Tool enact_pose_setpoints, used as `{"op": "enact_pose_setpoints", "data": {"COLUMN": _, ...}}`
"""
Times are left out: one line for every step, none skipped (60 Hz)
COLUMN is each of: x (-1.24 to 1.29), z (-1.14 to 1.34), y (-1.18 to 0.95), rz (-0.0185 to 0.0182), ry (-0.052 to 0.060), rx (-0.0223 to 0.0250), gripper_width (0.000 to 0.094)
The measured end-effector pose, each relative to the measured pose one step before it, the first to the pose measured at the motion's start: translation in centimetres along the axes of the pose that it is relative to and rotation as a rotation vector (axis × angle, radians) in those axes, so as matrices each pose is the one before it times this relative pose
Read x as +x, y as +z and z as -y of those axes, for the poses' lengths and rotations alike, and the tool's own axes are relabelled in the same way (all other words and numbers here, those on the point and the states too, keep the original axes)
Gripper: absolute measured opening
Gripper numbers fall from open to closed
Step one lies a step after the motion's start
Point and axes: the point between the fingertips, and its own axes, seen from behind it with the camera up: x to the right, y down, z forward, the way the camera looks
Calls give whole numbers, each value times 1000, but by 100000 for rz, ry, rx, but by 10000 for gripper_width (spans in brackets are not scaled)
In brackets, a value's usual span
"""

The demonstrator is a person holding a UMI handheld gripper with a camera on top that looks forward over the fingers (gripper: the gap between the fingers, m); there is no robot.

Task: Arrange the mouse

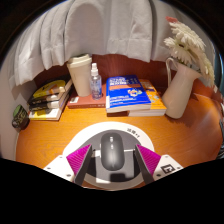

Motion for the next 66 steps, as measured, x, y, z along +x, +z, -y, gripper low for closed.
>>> {"op": "enact_pose_setpoints", "data": {"x": -63, "z": 98, "y": -618, "rz": 425, "ry": -315, "rx": 658, "gripper_width": 833}}
{"op": "enact_pose_setpoints", "data": {"x": -43, "z": 72, "y": -662, "rz": 432, "ry": -332, "rx": 568, "gripper_width": 861}}
{"op": "enact_pose_setpoints", "data": {"x": -28, "z": 99, "y": -734, "rz": 351, "ry": -235, "rx": 621, "gripper_width": 863}}
{"op": "enact_pose_setpoints", "data": {"x": 3, "z": 110, "y": -788, "rz": 253, "ry": -134, "rx": 796, "gripper_width": 863}}
{"op": "enact_pose_setpoints", "data": {"x": -21, "z": 124, "y": -838, "rz": 228, "ry": -56, "rx": 885, "gripper_width": 863}}
{"op": "enact_pose_setpoints", "data": {"x": -33, "z": 92, "y": -862, "rz": 235, "ry": -20, "rx": 882, "gripper_width": 862}}
{"op": "enact_pose_setpoints", "data": {"x": -91, "z": 70, "y": -901, "rz": 315, "ry": -57, "rx": 656, "gripper_width": 862}}
{"op": "enact_pose_setpoints", "data": {"x": -97, "z": -28, "y": -933, "rz": 458, "ry": -198, "rx": 552, "gripper_width": 861}}
{"op": "enact_pose_setpoints", "data": {"x": -105, "z": -48, "y": -951, "rz": 576, "ry": -278, "rx": 353, "gripper_width": 862}}
{"op": "enact_pose_setpoints", "data": {"x": -122, "z": -33, "y": -967, "rz": 552, "ry": -77, "rx": 495, "gripper_width": 861}}
{"op": "enact_pose_setpoints", "data": {"x": -120, "z": -40, "y": -985, "rz": 486, "ry": 101, "rx": 655, "gripper_width": 860}}
{"op": "enact_pose_setpoints", "data": {"x": -157, "z": -71, "y": -1000, "rz": 511, "ry": 112, "rx": 712, "gripper_width": 859}}
{"op": "enact_pose_setpoints", "data": {"x": -176, "z": -78, "y": -1014, "rz": 564, "ry": 49, "rx": 628, "gripper_width": 859}}
{"op": "enact_pose_setpoints", "data": {"x": -187, "z": -125, "y": -1018, "rz": 560, "ry": -17, "rx": 556, "gripper_width": 857}}
{"op": "enact_pose_setpoints", "data": {"x": -173, "z": -148, "y": -1045, "rz": 628, "ry": -61, "rx": 574, "gripper_width": 856}}
{"op": "enact_pose_setpoints", "data": {"x": -175, "z": -155, "y": -1012, "rz": 614, "ry": -31, "rx": 717, "gripper_width": 857}}
{"op": "enact_pose_setpoints", "data": {"x": -222, "z": -189, "y": -983, "rz": 505, "ry": -50, "rx": 862, "gripper_width": 856}}
{"op": "enact_pose_setpoints", "data": {"x": -164, "z": -182, "y": -1039, "rz": 526, "ry": -183, "rx": 719, "gripper_width": 857}}
{"op": "enact_pose_setpoints", "data": {"x": -164, "z": -207, "y": -973, "rz": 574, "ry": -215, "rx": 762, "gripper_width": 858}}
{"op": "enact_pose_setpoints", "data": {"x": -190, "z": -251, "y": -943, "rz": 572, "ry": -169, "rx": 717, "gripper_width": 857}}
{"op": "enact_pose_setpoints", "data": {"x": -195, "z": -289, "y": -917, "rz": 634, "ry": -169, "rx": 602, "gripper_width": 855}}
{"op": "enact_pose_setpoints", "data": {"x": -204, "z": -318, "y": -898, "rz": 675, "ry": -144, "rx": 419, "gripper_width": 856}}
{"op": "enact_pose_setpoints", "data": {"x": -198, "z": -329, "y": -863, "rz": 606, "ry": -117, "rx": 316, "gripper_width": 854}}
{"op": "enact_pose_setpoints", "data": {"x": -273, "z": -291, "y": -894, "rz": 285, "ry": 31, "rx": 84, "gripper_width": 854}}
{"op": "enact_pose_setpoints", "data": {"x": -184, "z": -415, "y": -799, "rz": 578, "ry": -11, "rx": 68, "gripper_width": 851}}
{"op": "enact_pose_setpoints", "data": {"x": -203, "z": -403, "y": -773, "rz": 602, "ry": -166, "rx": -77, "gripper_width": 851}}
{"op": "enact_pose_setpoints", "data": {"x": -236, "z": -358, "y": -749, "rz": 714, "ry": -220, "rx": -100, "gripper_width": 851}}
{"op": "enact_pose_setpoints", "data": {"x": -212, "z": -329, "y": -721, "rz": 727, "ry": -316, "rx": -28, "gripper_width": 853}}
{"op": "enact_pose_setpoints", "data": {"x": -161, "z": -341, "y": -695, "rz": 682, "ry": -367, "rx": -77, "gripper_width": 851}}
{"op": "enact_pose_setpoints", "data": {"x": -144, "z": -316, "y": -648, "rz": 586, "ry": -289, "rx": -160, "gripper_width": 851}}
{"op": "enact_pose_setpoints", "data": {"x": -111, "z": -293, "y": -676, "rz": 481, "ry": -226, "rx": -143, "gripper_width": 850}}
{"op": "enact_pose_setpoints", "data": {"x": -38, "z": -231, "y": -644, "rz": 290, "ry": -73, "rx": 63, "gripper_width": 852}}
{"op": "enact_pose_setpoints", "data": {"x": -30, "z": -142, "y": -649, "rz": 148, "ry": 49, "rx": 275, "gripper_width": 850}}
{"op": "enact_pose_setpoints", "data": {"x": -100, "z": -166, "y": -626, "rz": -75, "ry": 186, "rx": 734, "gripper_width": 852}}
{"op": "enact_pose_setpoints", "data": {"x": -47, "z": -50, "y": -553, "rz": 109, "ry": -103, "rx": 654, "gripper_width": 852}}
{"op": "enact_pose_setpoints", "data": {"x": -52, "z": -42, "y": -533, "rz": 174, "ry": -292, "rx": 708, "gripper_width": 851}}
{"op": "enact_pose_setpoints", "data": {"x": -41, "z": 32, "y": -518, "rz": 154, "ry": -479, "rx": 666, "gripper_width": 851}}
{"op": "enact_pose_setpoints", "data": {"x": 25, "z": 40, "y": -495, "rz": 108, "ry": -592, "rx": 679, "gripper_width": 850}}
{"op": "enact_pose_setpoints", "data": {"x": 86, "z": 59, "y": -480, "rz": -54, "ry": -585, "rx": 706, "gripper_width": 850}}
{"op": "enact_pose_setpoints", "data": {"x": 87, "z": 96, "y": -464, "rz": -144, "ry": -362, "rx": 730, "gripper_width": 851}}
{"op": "enact_pose_setpoints", "data": {"x": 226, "z": 48, "y": -399, "rz": -240, "ry": -353, "rx": 751, "gripper_width": 849}}
{"op": "enact_pose_setpoints", "data": {"x": 15, "z": 43, "y": -433, "rz": -448, "ry": 105, "rx": 574, "gripper_width": 849}}
{"op": "enact_pose_setpoints", "data": {"x": 125, "z": 50, "y": -371, "rz": -258, "ry": 114, "rx": 542, "gripper_width": 849}}
{"op": "enact_pose_setpoints", "data": {"x": 76, "z": 40, "y": -371, "rz": -116, "ry": 124, "rx": 507, "gripper_width": 848}}
{"op": "enact_pose_setpoints", "data": {"x": 39, "z": 63, "y": -354, "rz": -3, "ry": 66, "rx": 409, "gripper_width": 848}}
{"op": "enact_pose_setpoints", "data": {"x": 47, "z": 67, "y": -315, "rz": -9, "ry": 10, "rx": 398, "gripper_width": 845}}
{"op": "enact_pose_setpoints", "data": {"x": 66, "z": 49, "y": -295, "rz": -44, "ry": -4, "rx": 322, "gripper_width": 846}}
{"op": "enact_pose_setpoints", "data": {"x": 75, "z": 37, "y": -265, "rz": -127, "ry": -94, "rx": 400, "gripper_width": 845}}
{"op": "enact_pose_setpoints", "data": {"x": 72, "z": 50, "y": -202, "rz": -287, "ry": -101, "rx": 493, "gripper_width": 845}}
{"op": "enact_pose_setpoints", "data": {"x": 95, "z": 111, "y": -215, "rz": -288, "ry": -115, "rx": 429, "gripper_width": 845}}
{"op": "enact_pose_setpoints", "data": {"x": 34, "z": 83, "y": -163, "rz": -333, "ry": 100, "rx": 290, "gripper_width": 847}}
{"op": "enact_pose_setpoints", "data": {"x": 67, "z": 35, "y": -181, "rz": -220, "ry": 94, "rx": 289, "gripper_width": 846}}
{"op": "enact_pose_setpoints", "data": {"x": 65, "z": 18, "y": -160, "rz": -233, "ry": 18, "rx": 185, "gripper_width": 847}}
{"op": "enact_pose_setpoints", "data": {"x": 73, "z": 1, "y": -165, "rz": -241, "ry": -3, "rx": 114, "gripper_width": 848}}
{"op": "enact_pose_setpoints", "data": {"x": 72, "z": -7, "y": -146, "rz": -219, "ry": 44, "rx": 47, "gripper_width": 848}}
{"op": "enact_pose_setpoints", "data": {"x": 51, "z": -8, "y": -132, "rz": -148, "ry": 21, "rx": -1, "gripper_width": 847}}
{"op": "enact_pose_setpoints", "data": {"x": 18, "z": -17, "y": -107, "rz": -16, "ry": 35, "rx": 13, "gripper_width": 846}}
{"op": "enact_pose_setpoints", "data": {"x": 60, "z": -83, "y": -146, "rz": 174, "ry": 74, "rx": 171, "gripper_width": 847}}
{"op": "enact_pose_setpoints", "data": {"x": -2, "z": -23, "y": -111, "rz": -13, "ry": 99, "rx": 23, "gripper_width": 847}}
{"op": "enact_pose_setpoints", "data": {"x": 23, "z": 12, "y": -96, "rz": -36, "ry": 63, "rx": 119, "gripper_width": 846}}
{"op": "enact_pose_setpoints", "data": {"x": 36, "z": 5, "y": -102, "rz": -39, "ry": 86, "rx": 143, "gripper_width": 846}}
{"op": "enact_pose_setpoints", "data": {"x": 36, "z": -3, "y": -86, "rz": -47, "ry": 76, "rx": 106, "gripper_width": 846}}
{"op": "enact_pose_setpoints", "data": {"x": -14, "z": -13, "y": -72, "rz": 18, "ry": 100, "rx": 48, "gripper_width": 847}}
{"op": "enact_pose_setpoints", "data": {"x": 8, "z": -12, "y": -75, "rz": 80, "ry": 56, "rx": -18, "gripper_width": 846}}
{"op": "enact_pose_setpoints", "data": {"x": -5, "z": -24, "y": -90, "rz": 94, "ry": 97, "rx": 13, "gripper_width": 843}}
{"op": "enact_pose_setpoints", "data": {"x": 18, "z": -13, "y": -58, "rz": -4, "ry": 92, "rx": 128, "gripper_width": 846}}
